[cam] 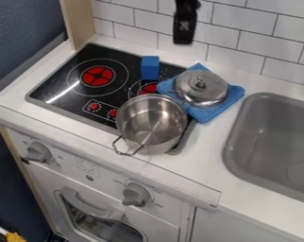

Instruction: Moved the silver pot lid to the right side of the stove on the blue cloth

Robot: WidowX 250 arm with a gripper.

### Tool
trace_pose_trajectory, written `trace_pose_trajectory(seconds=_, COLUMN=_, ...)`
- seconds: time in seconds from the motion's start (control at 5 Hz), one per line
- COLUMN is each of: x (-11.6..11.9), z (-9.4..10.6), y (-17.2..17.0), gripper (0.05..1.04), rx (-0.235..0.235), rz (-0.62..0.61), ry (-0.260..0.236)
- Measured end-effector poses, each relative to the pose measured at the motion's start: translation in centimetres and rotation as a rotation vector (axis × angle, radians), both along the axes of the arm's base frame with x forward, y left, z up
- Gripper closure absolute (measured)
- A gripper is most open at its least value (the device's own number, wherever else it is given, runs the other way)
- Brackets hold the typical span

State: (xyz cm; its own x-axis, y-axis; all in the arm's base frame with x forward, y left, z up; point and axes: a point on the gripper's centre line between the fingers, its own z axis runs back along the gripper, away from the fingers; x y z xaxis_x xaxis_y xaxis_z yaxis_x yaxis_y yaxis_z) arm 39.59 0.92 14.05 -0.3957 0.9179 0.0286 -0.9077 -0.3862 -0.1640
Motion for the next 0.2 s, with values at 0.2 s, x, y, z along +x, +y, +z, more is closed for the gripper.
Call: trace_pose_trajectory(seconds=0.2, x=-0.49, z=2.12, y=0.62, gripper=0.084, rx=0.006, rz=0.006, ry=-0.048)
